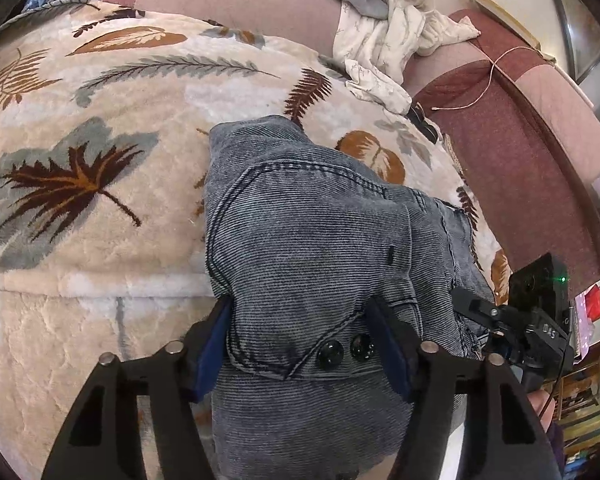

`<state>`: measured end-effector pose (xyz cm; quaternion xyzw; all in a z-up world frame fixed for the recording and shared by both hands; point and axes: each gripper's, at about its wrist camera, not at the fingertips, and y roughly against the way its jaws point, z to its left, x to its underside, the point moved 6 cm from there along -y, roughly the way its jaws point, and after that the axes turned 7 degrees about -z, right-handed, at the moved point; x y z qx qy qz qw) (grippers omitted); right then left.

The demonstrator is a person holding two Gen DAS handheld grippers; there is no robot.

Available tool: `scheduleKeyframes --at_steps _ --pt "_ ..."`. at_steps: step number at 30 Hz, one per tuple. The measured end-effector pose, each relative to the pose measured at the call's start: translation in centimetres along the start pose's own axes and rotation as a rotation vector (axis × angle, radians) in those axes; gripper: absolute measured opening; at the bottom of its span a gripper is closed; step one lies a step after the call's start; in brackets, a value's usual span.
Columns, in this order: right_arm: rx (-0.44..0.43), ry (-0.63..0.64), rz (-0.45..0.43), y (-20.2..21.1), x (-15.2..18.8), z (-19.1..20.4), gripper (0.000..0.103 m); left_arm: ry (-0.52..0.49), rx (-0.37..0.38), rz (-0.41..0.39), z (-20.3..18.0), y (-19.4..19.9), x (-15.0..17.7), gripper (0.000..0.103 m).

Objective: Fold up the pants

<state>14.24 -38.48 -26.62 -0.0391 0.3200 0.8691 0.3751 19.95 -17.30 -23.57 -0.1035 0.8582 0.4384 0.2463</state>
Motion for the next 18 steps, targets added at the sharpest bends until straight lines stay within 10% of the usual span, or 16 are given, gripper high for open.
scheduleKeyframes --at_steps 18 --pt "0.053 0.094 0.005 -0.4 0.5 2.8 0.059 -0.135 -0.135 -0.033 -1.2 2.1 -0.6 0.049"
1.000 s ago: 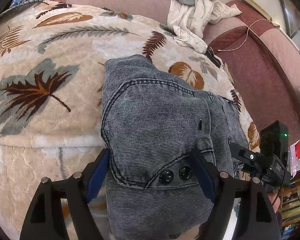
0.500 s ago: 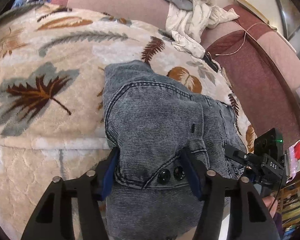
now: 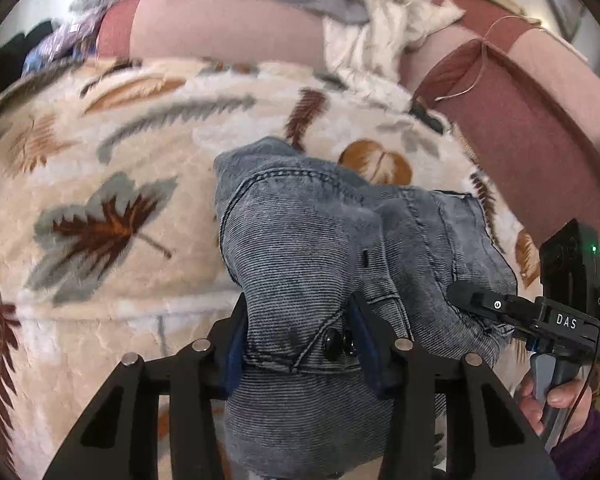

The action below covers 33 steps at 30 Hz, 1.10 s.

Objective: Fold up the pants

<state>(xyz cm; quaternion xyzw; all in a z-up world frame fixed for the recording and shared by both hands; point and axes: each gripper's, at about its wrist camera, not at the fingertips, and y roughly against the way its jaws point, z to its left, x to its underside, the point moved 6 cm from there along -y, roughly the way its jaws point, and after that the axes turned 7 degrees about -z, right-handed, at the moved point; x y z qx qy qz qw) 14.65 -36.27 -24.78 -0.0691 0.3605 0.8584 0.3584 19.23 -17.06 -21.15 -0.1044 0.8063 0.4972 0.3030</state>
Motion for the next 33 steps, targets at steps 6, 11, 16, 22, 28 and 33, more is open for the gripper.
scheduleKeyframes --at_steps 6,11,16,22,28,33 --pt "-0.094 -0.158 0.002 0.1 0.6 -3.1 0.068 0.079 0.008 0.015 1.9 -0.6 0.6 0.071" --pt "-0.066 -0.112 0.018 -0.8 0.8 -2.1 0.081 0.113 0.005 0.031 2.5 -1.6 1.0 0.080" --pt "-0.017 -0.021 -0.008 -1.0 1.0 -1.1 0.081 0.030 0.018 -0.008 1.0 -1.2 1.2 0.059" --pt "0.000 0.043 -0.050 -0.5 1.0 0.2 0.059 -0.004 0.011 -0.043 0.4 -0.4 0.4 0.042" --pt "0.043 0.134 -0.083 0.1 0.6 2.3 0.057 -0.047 -0.009 -0.077 -0.2 1.1 -0.1 0.036" --pt "0.041 0.175 -0.084 0.1 0.5 4.2 0.056 -0.069 -0.033 -0.112 -0.1 2.8 -0.8 0.035"
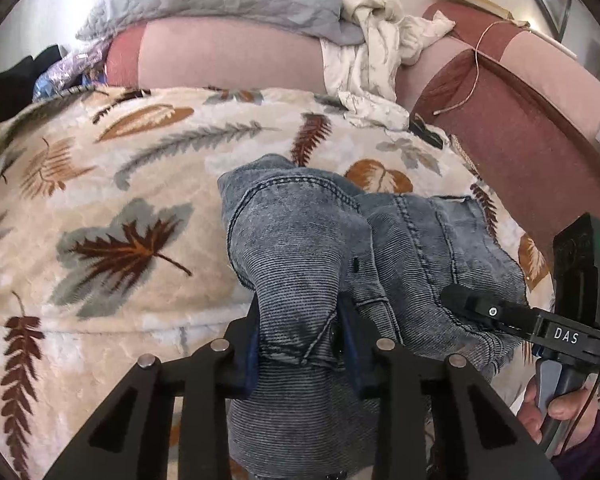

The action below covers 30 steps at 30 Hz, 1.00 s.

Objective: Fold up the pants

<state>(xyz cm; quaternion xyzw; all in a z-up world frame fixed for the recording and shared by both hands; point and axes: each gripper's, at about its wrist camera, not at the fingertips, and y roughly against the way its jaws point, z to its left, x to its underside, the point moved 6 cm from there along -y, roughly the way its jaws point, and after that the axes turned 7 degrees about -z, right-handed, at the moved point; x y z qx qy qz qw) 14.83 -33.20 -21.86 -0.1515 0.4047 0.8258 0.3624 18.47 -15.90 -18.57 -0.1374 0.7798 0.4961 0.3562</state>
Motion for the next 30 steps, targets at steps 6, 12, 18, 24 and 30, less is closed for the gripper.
scheduleKeyframes --at_steps 6,12,18,24,30 --pt "-0.025 0.078 -0.005 -0.8 -0.3 3.8 0.056 -0.001 -0.042 -0.065 1.8 3.0 -1.4 0.034" --pt "-0.060 0.144 -0.005 -2.4 -0.2 7.6 0.056 0.014 -0.098 -0.131 4.7 5.8 -2.7 0.034" --pt "-0.083 0.194 0.016 -4.7 0.4 11.2 0.056 0.051 -0.139 -0.150 7.9 7.1 -2.7 0.034" --pt "-0.095 0.202 0.045 -6.7 1.5 13.1 0.056 0.081 -0.168 -0.149 10.4 7.6 -2.0 0.034" --pt "-0.090 0.204 0.073 -8.0 2.4 13.6 0.056 0.103 -0.178 -0.135 11.8 7.3 -1.1 0.034"
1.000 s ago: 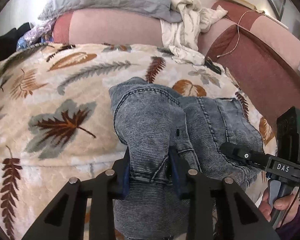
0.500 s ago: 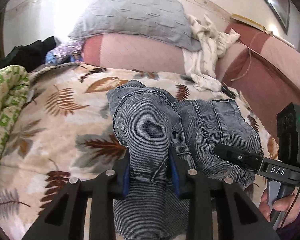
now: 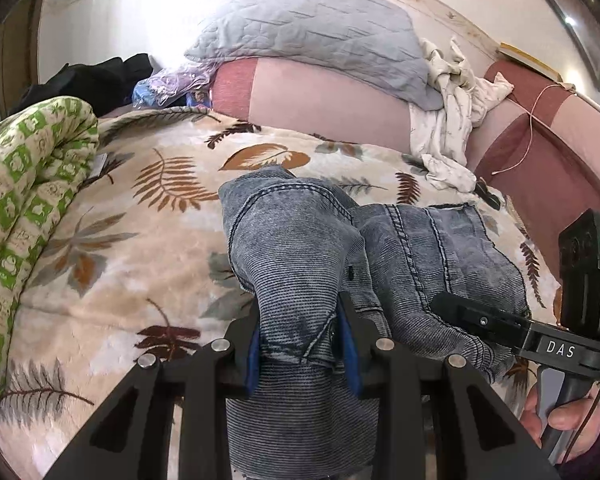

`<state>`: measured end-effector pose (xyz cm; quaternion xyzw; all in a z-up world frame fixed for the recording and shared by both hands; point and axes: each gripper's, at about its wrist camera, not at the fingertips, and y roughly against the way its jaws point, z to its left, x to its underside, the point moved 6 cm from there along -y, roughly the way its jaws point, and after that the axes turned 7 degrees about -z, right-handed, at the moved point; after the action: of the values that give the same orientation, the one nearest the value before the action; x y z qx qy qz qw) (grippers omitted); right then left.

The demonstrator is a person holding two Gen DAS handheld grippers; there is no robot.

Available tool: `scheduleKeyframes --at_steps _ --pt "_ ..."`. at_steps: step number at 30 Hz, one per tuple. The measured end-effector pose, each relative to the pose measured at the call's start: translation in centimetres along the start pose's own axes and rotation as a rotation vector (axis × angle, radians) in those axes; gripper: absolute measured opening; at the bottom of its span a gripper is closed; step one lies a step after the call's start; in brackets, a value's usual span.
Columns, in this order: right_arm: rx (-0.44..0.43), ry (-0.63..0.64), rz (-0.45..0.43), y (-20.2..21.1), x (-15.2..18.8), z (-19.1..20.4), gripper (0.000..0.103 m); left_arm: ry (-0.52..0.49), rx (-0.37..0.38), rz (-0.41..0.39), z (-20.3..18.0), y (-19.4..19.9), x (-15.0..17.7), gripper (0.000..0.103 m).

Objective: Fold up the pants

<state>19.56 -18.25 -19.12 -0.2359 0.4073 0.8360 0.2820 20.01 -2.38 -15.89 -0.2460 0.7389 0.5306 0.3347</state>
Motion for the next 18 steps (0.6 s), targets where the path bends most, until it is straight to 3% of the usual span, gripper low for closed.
scheduleKeyframes --at_steps 18 --pt "0.021 -0.043 0.076 -3.0 2.5 -2.4 0.056 0.038 -0.036 0.073 2.0 -2.9 3.3 0.035"
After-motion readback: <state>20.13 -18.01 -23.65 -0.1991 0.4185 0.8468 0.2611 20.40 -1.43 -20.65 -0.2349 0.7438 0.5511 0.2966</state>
